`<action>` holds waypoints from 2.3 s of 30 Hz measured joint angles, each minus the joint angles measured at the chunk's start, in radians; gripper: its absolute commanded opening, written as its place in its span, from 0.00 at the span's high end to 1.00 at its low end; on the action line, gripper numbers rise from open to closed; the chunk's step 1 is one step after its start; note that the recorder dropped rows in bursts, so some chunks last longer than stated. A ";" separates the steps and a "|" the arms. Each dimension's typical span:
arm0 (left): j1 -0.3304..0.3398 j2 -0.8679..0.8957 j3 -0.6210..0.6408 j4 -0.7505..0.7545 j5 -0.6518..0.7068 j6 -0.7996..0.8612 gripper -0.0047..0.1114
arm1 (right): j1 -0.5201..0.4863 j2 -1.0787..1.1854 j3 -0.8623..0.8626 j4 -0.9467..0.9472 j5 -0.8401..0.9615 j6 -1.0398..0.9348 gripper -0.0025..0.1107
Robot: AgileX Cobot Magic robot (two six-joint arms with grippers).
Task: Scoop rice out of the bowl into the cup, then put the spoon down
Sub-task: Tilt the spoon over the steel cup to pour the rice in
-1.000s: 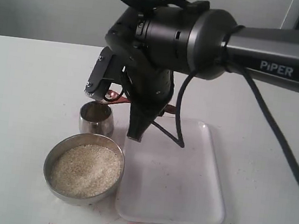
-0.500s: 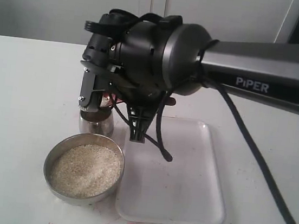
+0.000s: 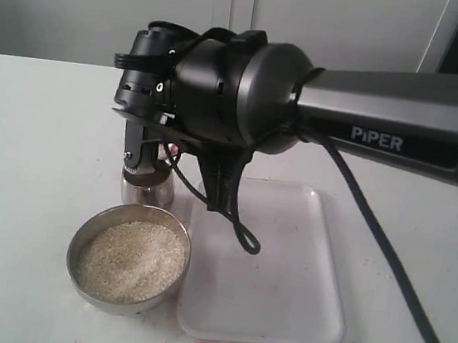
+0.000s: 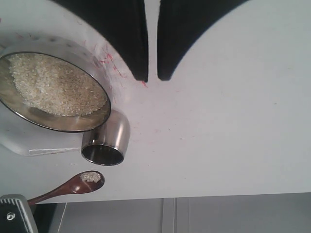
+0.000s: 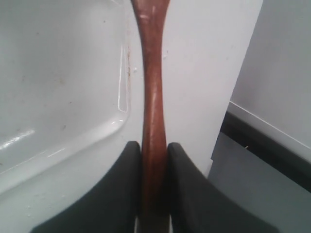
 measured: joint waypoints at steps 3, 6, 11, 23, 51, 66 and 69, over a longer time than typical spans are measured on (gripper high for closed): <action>0.000 0.000 0.000 0.000 0.000 0.000 0.84 | 0.007 0.000 0.000 -0.027 0.009 -0.007 0.98; 0.000 0.000 0.000 0.000 0.000 0.000 0.84 | 0.015 0.000 0.000 -0.036 0.013 -0.011 0.98; 0.000 0.000 0.000 0.000 0.000 0.000 0.84 | 0.018 0.000 0.000 -0.038 0.021 -0.039 0.98; 0.000 0.000 0.000 0.000 0.000 0.000 0.84 | 0.051 0.000 0.000 -0.136 0.025 -0.089 0.98; 0.000 0.000 0.000 0.000 0.000 0.000 0.84 | 0.086 0.019 0.000 -0.269 0.056 -0.089 0.98; 0.000 0.000 0.000 0.000 0.000 0.000 0.84 | 0.086 0.043 0.000 -0.309 0.056 -0.089 0.98; 0.000 0.000 0.000 0.000 0.000 0.000 0.84 | 0.086 0.045 0.000 -0.314 0.056 -0.089 0.98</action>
